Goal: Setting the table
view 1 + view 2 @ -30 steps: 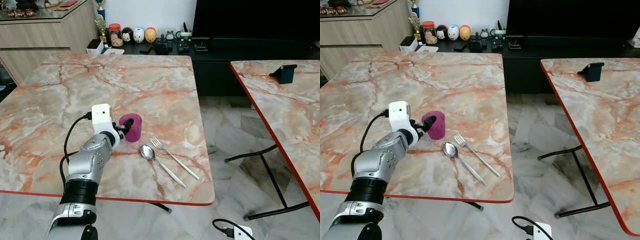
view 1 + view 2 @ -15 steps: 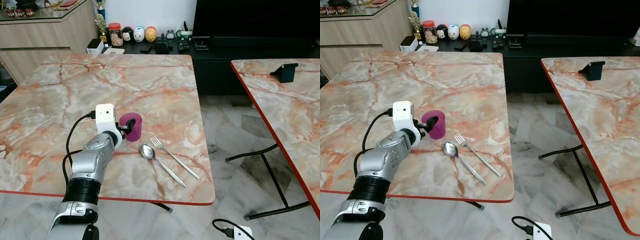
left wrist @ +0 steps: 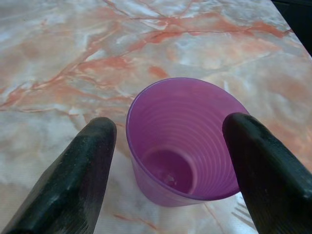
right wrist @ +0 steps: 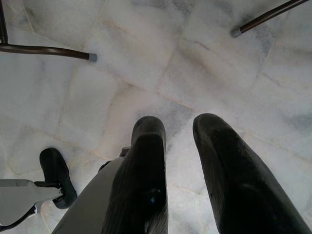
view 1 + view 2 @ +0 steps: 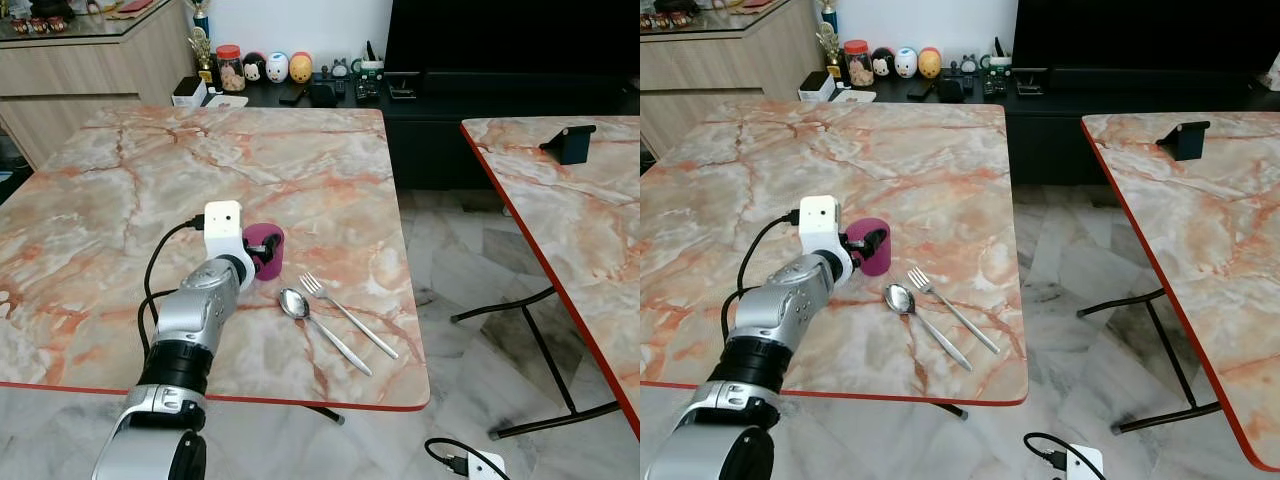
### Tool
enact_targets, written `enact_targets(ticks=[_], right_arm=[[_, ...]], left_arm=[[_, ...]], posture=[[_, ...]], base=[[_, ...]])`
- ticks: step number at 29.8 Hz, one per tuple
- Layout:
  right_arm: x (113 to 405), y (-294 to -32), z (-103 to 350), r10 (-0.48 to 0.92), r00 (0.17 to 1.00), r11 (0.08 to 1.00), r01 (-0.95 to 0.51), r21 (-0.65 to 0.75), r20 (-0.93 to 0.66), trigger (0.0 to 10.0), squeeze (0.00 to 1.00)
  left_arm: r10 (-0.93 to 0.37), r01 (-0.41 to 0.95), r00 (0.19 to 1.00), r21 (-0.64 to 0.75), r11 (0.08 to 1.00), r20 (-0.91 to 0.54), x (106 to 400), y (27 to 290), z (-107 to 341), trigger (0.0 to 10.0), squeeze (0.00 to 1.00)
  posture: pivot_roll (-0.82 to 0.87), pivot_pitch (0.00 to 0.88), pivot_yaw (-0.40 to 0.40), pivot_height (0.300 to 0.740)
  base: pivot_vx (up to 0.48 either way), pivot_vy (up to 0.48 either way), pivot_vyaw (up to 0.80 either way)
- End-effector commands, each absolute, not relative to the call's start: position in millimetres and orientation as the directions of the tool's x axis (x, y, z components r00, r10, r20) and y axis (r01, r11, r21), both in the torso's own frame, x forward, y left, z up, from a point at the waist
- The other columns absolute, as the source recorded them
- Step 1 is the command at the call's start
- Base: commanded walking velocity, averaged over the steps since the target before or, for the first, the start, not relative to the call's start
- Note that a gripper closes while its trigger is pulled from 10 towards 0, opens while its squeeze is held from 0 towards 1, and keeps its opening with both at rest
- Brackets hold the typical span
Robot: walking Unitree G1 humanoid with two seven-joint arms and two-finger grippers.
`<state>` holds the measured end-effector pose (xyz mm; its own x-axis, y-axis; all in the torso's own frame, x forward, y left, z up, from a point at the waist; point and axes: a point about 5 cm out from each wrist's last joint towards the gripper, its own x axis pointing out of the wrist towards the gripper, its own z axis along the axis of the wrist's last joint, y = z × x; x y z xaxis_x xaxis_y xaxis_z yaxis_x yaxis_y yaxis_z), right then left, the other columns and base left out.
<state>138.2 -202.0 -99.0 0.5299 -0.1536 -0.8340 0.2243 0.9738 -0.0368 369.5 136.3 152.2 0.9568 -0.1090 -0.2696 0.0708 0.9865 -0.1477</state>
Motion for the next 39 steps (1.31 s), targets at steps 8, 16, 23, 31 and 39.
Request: enact_targets(ticks=[8, 16, 23, 31, 39], right_arm=[[137, -202, -99, -0.152, 0.526, 0.974, 0.225, -0.035, -0.837, 10.0, 0.0], [137, -203, -99, -0.149, 0.525, 0.974, 0.222, -0.035, -0.838, 10.0, 0.0], [138, -202, -99, -0.147, 0.526, 0.975, 0.221, -0.033, -0.838, 10.0, 0.0], [137, -202, -99, -0.146, 0.525, 0.975, 0.22, -0.033, -0.839, 10.0, 0.0], [138, -202, -99, -0.145, 0.525, 0.975, 0.218, -0.032, -0.838, 10.0, 0.0]], left_arm=[[-0.046, 0.009, 0.949, -0.12, 0.993, -0.313, 373, 145, 148, 3.7, 0.0], [-0.03, -0.009, 0.941, -0.113, 0.994, -0.338, 373, 147, 143, 3.1, 0.0], [-0.023, -0.012, 0.936, -0.095, 0.995, -0.352, 374, 150, 143, 10.0, 0.0], [-0.002, -0.038, 0.946, -0.118, 0.992, -0.323, 376, 152, 147, 10.0, 0.0], [0.01, -0.048, 0.951, -0.119, 0.992, -0.308, 378, 154, 151, 0.0, 0.0]], posture=[[0.06, 0.0, 0.01, 0.74], [0.06, 0.0, 0.009, 0.74], [0.06, 0.0, 0.008, 0.74], [0.06, 0.0, 0.007, 0.74], [0.07, 0.0, 0.009, 0.74]], base=[[0.0, 0.0, 0.0], [0.0, 0.0, 0.0], [0.0, 0.0, 0.0], [0.0, 0.0, 0.0], [0.0, 0.0, 0.0]])
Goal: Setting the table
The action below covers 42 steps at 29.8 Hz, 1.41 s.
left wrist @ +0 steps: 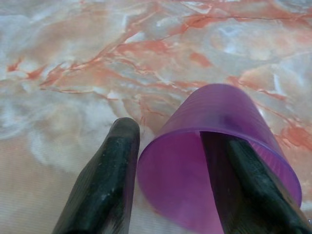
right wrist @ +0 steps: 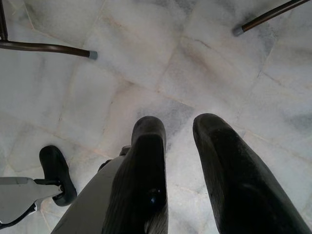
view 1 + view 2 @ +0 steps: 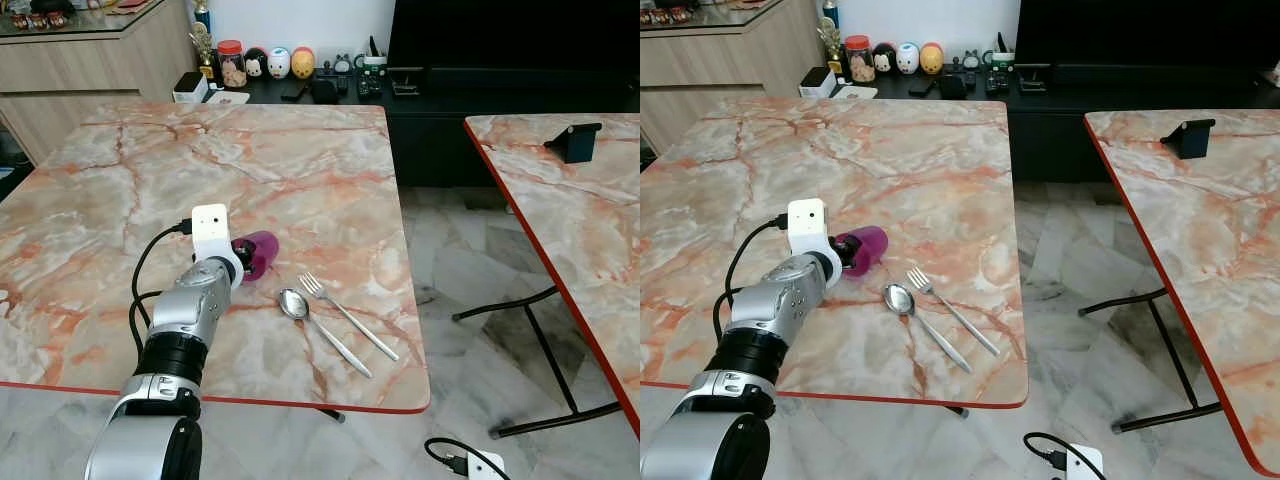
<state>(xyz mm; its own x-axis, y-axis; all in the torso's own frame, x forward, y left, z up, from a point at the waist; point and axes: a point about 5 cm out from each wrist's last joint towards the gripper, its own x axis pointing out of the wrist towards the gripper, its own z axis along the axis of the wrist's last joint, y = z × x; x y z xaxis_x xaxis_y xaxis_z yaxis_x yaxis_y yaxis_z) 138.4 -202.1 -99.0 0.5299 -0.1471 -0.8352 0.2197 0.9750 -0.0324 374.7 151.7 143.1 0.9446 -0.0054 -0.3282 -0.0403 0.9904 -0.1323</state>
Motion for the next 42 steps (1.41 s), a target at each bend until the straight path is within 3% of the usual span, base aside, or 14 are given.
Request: enact_targets(ticks=[1, 33, 38, 39, 41, 42], right_arm=[[138, -202, -99, -0.145, 0.525, 0.975, 0.218, -0.033, -0.838, 10.0, 0.0], [137, -201, -100, -0.145, 0.525, 0.975, 0.221, -0.031, -0.839, 10.0, 0.0], [136, -201, -100, -0.147, 0.523, 0.974, 0.222, -0.032, -0.839, 10.0, 0.0], [135, -201, -100, -0.149, 0.523, 0.974, 0.225, -0.033, -0.839, 10.0, 0.0], [135, -202, -100, -0.15, 0.523, 0.974, 0.224, -0.034, -0.839, 10.0, 0.0], [135, -202, -100, -0.151, 0.525, 0.973, 0.226, -0.034, -0.838, 10.0, 0.0]], left_arm=[[0.009, -0.048, 0.952, -0.12, 0.992, -0.307, 378, 154, 151, 0.0, 0.0], [-0.042, 0.003, 0.956, -0.134, 0.991, -0.291, 376, 149, 148, 0.0, 0.0], [-0.076, 0.033, 0.969, -0.179, 0.983, -0.236, 375, 145, 154, 0.0, 0.0], [-0.121, 0.089, 0.982, -0.212, 0.973, -0.143, 374, 141, 166, 0.4, 0.0], [-0.138, 0.125, 0.99, -0.245, 0.961, -0.037, 372, 140, 178, 8.5, 0.0], [-0.134, 0.125, 0.991, -0.257, 0.958, -0.019, 370, 141, 180, 10.0, 0.0]], posture=[[0.07, 0.0, 0.009, 0.74], [0.05, 0.0, 0.018, 0.74], [0.05, 0.0, 0.018, 0.74], [0.05, 0.0, 0.017, 0.74], [0.05, 0.0, 0.018, 0.74], [0.05, 0.0, 0.018, 0.74]], base=[[0.0, 0.0, 0.0], [0.0, 0.0, 0.0], [0.0, 0.0, 0.0], [0.0, 0.0, 0.0], [0.0, 0.0, 0.0], [0.0, 0.0, 0.0]])
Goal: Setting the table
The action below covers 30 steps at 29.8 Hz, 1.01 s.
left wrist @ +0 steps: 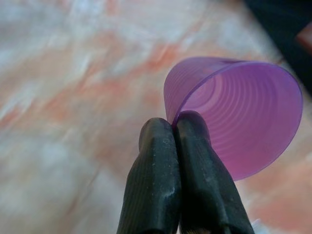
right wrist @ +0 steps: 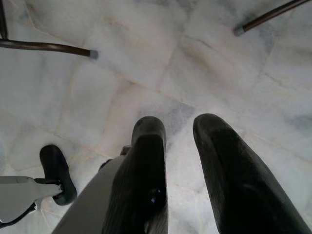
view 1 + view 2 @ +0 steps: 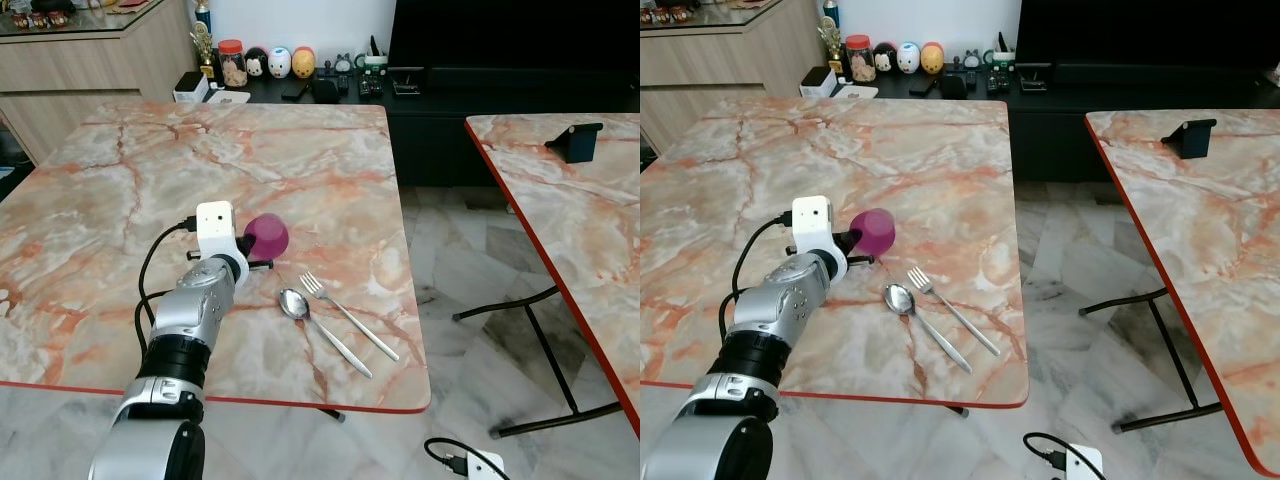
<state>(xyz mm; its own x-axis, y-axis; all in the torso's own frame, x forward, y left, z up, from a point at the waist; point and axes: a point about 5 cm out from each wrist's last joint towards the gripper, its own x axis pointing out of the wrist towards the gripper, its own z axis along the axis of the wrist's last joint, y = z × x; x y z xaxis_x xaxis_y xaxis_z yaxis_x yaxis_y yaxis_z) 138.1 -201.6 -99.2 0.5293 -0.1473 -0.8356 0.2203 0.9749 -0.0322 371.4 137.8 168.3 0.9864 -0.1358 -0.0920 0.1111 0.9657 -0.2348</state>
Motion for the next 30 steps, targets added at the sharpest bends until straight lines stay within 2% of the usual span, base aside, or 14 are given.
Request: enact_targets(ticks=[1, 10, 27, 30], right_arm=[[135, -202, -100, -0.153, 0.525, 0.973, 0.229, -0.034, -0.837, 10.0, 0.0], [135, -203, -100, -0.158, 0.527, 0.972, 0.23, -0.039, -0.835, 10.0, 0.0], [136, -206, -99, -0.171, 0.524, 0.969, 0.244, -0.045, -0.834, 10.0, 0.0], [136, -206, -99, -0.171, 0.524, 0.968, 0.245, -0.045, -0.834, 10.0, 0.0]], left_arm=[[-0.131, 0.127, 0.991, -0.248, 0.96, -0.002, 368, 142, 180, 10.0, 0.0], [-0.066, 0.079, 0.992, -0.111, 0.991, 0.109, 338, 155, 172, 10.0, 0.0], [0.014, 0.008, 0.983, -0.118, 0.993, 0.185, 330, 166, 179, 10.0, 0.0], [0.024, 0.001, 0.981, -0.127, 0.992, 0.191, 329, 166, 180, 10.0, 0.0]], posture=[[0.05, 0.0, 0.018, 0.74], [0.05, 0.0, 0.008, 0.74], [0.06, 0.0, -0.007, 0.74], [0.06, 0.0, -0.01, 0.74]], base=[[0.0, 0.0, 0.0], [0.0, 0.0, 0.0], [0.0, 0.0, 0.0], [-0.277, 0.0, 0.0]])
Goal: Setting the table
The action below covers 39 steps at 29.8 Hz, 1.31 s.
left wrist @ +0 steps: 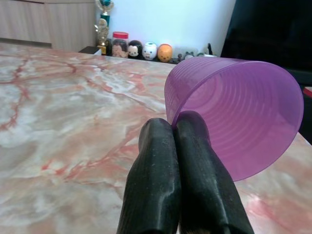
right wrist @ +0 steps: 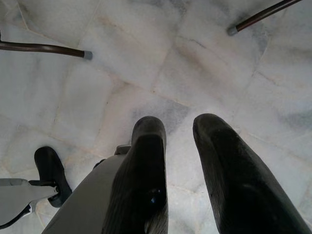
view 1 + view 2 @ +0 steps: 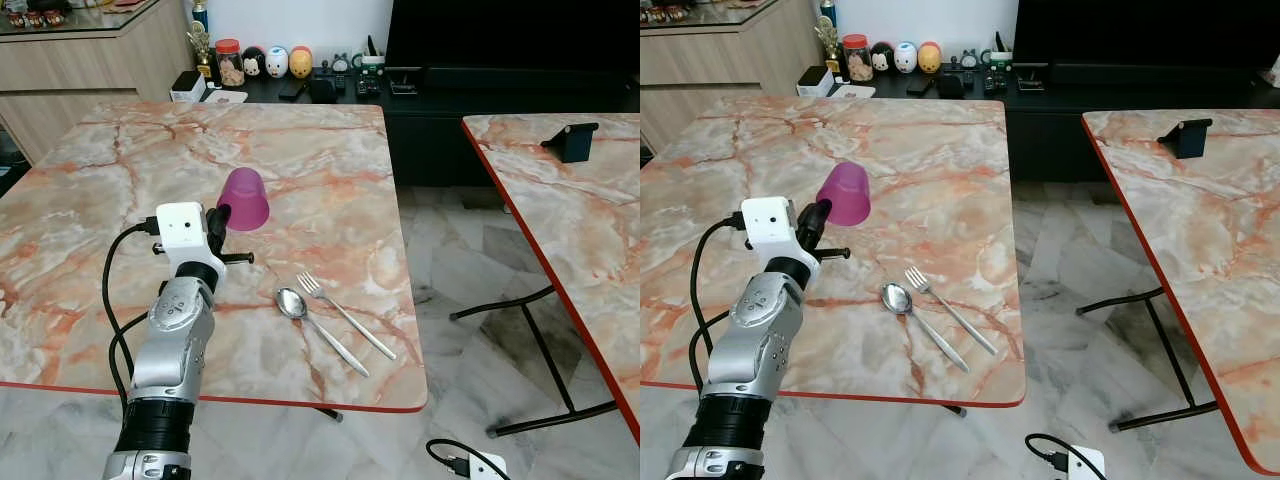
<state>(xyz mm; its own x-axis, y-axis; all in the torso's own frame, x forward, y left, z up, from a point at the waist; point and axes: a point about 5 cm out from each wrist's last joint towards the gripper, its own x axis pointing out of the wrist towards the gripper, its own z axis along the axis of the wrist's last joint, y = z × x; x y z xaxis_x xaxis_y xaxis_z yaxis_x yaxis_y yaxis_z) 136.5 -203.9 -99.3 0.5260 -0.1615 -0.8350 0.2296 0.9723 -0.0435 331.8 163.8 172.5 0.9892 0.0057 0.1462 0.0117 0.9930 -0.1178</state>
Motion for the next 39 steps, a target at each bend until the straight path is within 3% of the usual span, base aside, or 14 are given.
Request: enact_targets(ticks=[1, 17, 39], right_arm=[[135.9, -206.3, -99.1, -0.172, 0.524, 0.968, 0.245, -0.045, -0.834, 10.0, 0.0], [137.0, -206.4, -98.7, -0.172, 0.526, 0.969, 0.244, -0.046, -0.833, 10.0, 0.0], [135.7, -206.3, -99.0, -0.174, 0.527, 0.968, 0.247, -0.046, -0.832, 10.0, 0.0]], left_arm=[[0.023, 0.001, 0.981, -0.125, 0.992, 0.192, 329.6, 165.4, 180.5, 10.0, 0.0], [0.025, 0.0, 0.98, -0.123, 0.992, 0.197, 333.2, 164.4, 183.7, 10.0, 0.0], [0.003, 0.02, 0.981, -0.119, 0.993, 0.193, 336.1, 160.8, 184.3, 10.0, 0.0]], posture=[[0.06, 0.0, -0.01, 0.74], [0.06, 0.0, -0.011, 0.74], [0.06, 0.0, -0.01, 0.74]], base=[[-0.296, 0.0, 0.0], [-0.277, 0.0, 0.0], [0.0, 0.0, 0.0]])
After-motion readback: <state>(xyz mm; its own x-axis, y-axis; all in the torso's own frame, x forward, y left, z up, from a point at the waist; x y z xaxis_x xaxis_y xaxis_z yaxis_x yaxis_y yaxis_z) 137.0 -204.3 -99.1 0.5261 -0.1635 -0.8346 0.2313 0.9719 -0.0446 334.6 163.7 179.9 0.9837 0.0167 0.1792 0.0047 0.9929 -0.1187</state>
